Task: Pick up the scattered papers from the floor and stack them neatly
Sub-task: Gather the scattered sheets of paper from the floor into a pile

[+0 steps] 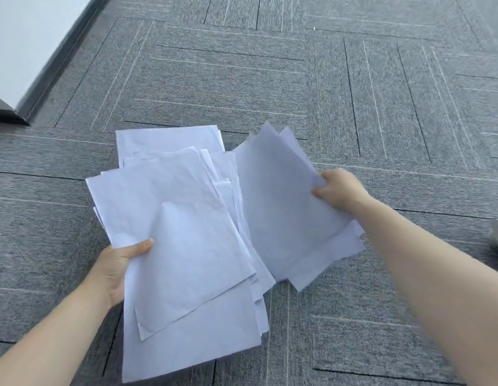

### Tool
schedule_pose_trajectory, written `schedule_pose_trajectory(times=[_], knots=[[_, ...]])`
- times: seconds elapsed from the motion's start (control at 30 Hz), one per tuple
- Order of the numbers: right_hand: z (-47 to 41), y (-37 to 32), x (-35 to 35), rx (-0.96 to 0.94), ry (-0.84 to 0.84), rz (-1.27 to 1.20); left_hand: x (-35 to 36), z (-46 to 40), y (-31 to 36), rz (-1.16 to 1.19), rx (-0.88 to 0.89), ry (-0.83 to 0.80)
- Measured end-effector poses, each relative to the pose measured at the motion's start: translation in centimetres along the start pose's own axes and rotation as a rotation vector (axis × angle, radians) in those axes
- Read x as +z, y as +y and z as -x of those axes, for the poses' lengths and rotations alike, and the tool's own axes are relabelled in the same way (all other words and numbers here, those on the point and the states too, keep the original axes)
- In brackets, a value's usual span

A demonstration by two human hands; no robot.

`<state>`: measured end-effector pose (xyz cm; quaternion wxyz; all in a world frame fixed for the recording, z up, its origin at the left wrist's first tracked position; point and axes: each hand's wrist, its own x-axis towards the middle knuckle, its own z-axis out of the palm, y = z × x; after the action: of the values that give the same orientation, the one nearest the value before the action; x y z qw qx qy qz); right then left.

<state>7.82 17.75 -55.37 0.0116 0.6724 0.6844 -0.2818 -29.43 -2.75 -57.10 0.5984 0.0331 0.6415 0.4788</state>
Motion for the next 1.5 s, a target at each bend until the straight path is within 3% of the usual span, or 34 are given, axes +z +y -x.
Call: schedule_pose_trajectory(times=[0.17,0.27,0.4,0.57,0.9,1.5], knots=[[0.4,1.3,-2.9,0.113,0.325,-0.364,-0.3,-0.2,-0.6,-0.010,0.018,0.055],[0.6,1.4,-4.3,0.135,0.406,-0.607,-0.1,-0.2,-0.9,-0.034,0.023,0.072],[1.2,0.5,-5.5,0.090,0.394,-0.892,0.2,-0.5,-1.1,-0.060,0.014,0.079],[2.2,-1.5,-4.3,-0.002,0.216,-1.084,1.3,-0.3,-1.5,-0.097,0.023,0.060],[5.2,-3.5,5.0,0.052,-0.218,-1.136,2.3,-0.1,-2.3,-0.119,0.030,0.047],[7.5,-5.5,11.8,0.093,-0.432,-0.778,2.8,-0.8,-2.9,-0.267,0.037,0.101]])
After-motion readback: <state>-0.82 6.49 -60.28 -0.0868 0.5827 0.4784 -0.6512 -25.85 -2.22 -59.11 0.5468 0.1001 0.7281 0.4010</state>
